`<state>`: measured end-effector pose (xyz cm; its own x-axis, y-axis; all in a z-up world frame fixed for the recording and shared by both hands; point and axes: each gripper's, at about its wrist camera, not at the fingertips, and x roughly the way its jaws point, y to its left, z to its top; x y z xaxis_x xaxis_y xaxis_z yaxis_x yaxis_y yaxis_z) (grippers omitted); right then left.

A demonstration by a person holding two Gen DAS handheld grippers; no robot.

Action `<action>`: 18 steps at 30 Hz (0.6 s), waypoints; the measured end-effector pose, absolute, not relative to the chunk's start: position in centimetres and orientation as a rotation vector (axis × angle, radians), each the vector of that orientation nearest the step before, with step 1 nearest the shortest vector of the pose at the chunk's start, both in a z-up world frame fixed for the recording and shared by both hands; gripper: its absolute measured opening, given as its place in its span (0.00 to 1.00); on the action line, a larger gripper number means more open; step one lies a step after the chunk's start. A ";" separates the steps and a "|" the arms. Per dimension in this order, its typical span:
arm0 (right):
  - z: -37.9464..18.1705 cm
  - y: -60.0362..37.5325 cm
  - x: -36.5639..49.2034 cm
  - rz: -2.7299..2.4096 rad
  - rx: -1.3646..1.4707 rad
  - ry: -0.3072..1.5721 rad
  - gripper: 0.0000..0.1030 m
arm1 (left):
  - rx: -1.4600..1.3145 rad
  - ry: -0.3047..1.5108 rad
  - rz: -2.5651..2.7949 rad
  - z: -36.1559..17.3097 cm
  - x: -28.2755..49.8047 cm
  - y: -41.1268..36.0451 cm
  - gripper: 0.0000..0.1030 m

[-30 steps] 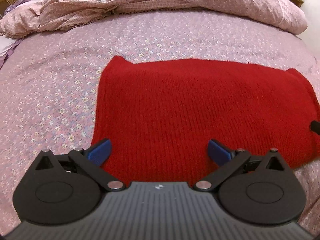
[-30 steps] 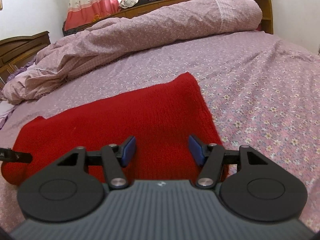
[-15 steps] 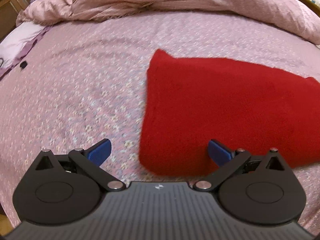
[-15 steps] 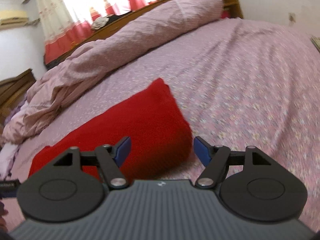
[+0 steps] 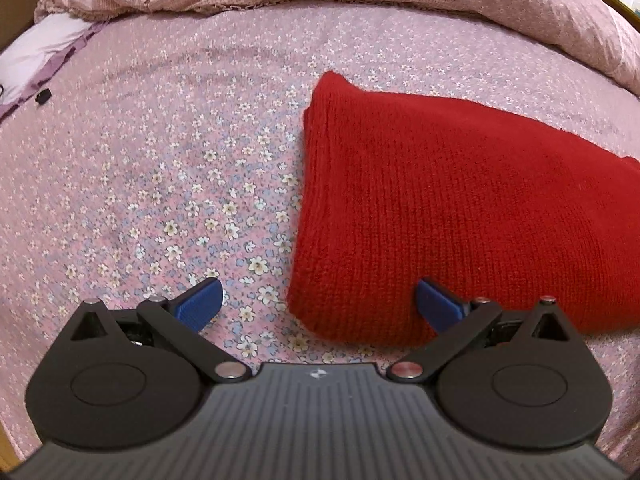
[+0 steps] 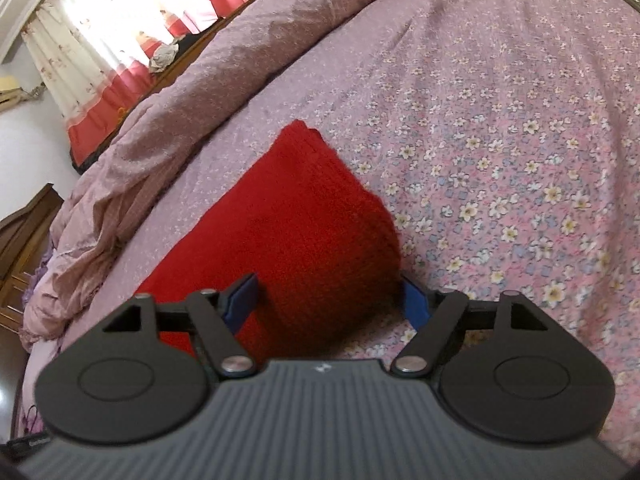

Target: Fold small clothes

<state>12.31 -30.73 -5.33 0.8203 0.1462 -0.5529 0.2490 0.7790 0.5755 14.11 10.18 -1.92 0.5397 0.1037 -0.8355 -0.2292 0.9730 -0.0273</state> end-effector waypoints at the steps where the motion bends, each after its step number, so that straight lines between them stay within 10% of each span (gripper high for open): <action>1: -5.4 -30.6 12.4 -0.055 0.675 0.620 0.76 | -0.144 0.984 0.197 -2.0 14.1 10.2 1.00; 18: -6.5 -30.9 13.3 0.028 0.833 0.591 0.76 | -0.189 1.006 0.185 -2.8 14.6 10.8 1.00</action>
